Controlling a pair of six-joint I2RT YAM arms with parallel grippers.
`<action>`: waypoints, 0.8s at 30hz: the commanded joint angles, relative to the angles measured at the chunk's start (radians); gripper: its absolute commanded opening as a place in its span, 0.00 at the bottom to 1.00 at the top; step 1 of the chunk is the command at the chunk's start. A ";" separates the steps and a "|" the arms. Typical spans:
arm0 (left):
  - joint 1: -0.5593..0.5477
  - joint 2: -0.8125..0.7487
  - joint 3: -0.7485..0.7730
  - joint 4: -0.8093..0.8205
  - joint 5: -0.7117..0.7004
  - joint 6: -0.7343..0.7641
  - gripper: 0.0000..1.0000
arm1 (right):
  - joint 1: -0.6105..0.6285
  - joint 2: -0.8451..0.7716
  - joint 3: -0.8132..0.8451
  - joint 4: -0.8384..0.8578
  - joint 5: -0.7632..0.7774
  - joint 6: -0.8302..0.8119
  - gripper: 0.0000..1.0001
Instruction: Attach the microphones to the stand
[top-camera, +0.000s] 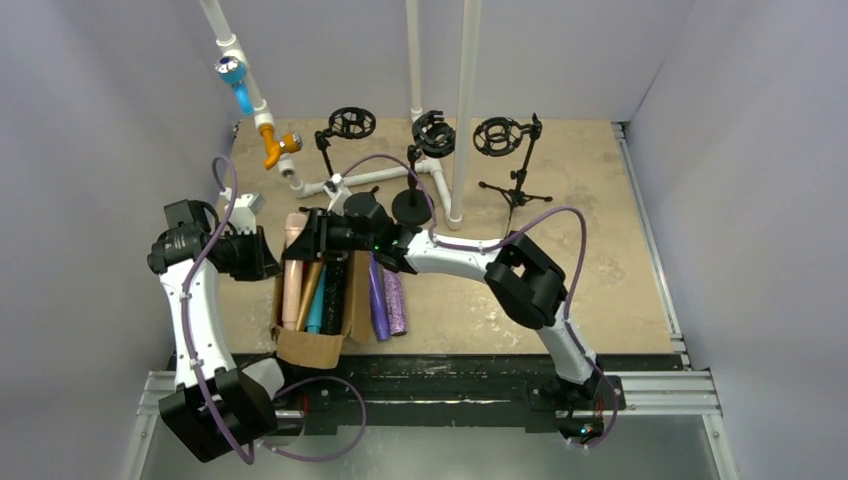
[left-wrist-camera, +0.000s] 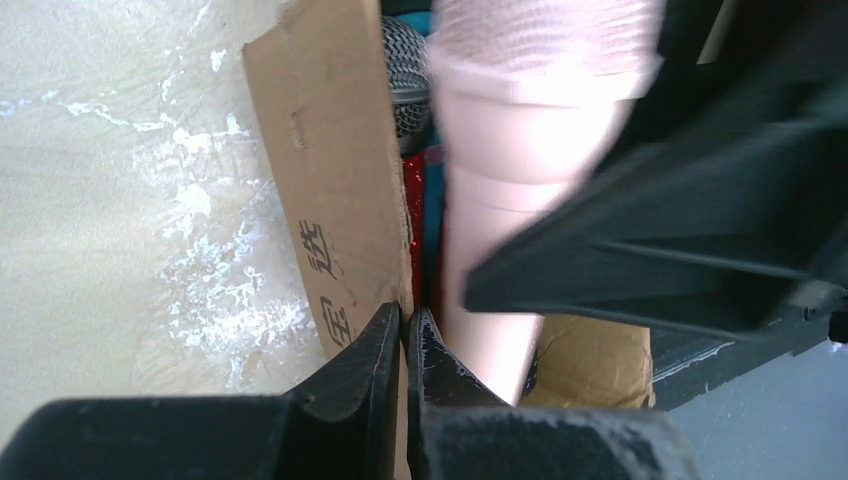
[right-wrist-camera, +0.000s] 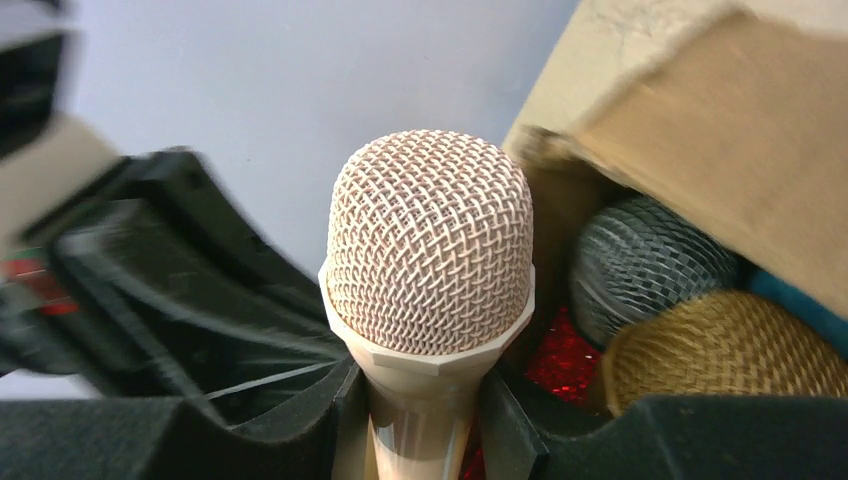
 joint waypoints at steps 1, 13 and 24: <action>-0.011 -0.039 -0.002 0.036 -0.017 -0.048 0.00 | -0.017 -0.210 -0.026 0.032 0.064 -0.115 0.10; -0.010 -0.049 -0.007 0.064 -0.096 -0.089 0.00 | -0.110 -0.444 -0.099 -0.407 0.005 -0.349 0.05; -0.011 -0.081 0.003 0.080 -0.077 -0.148 0.00 | -0.178 -0.645 -0.579 -0.516 0.216 -0.437 0.05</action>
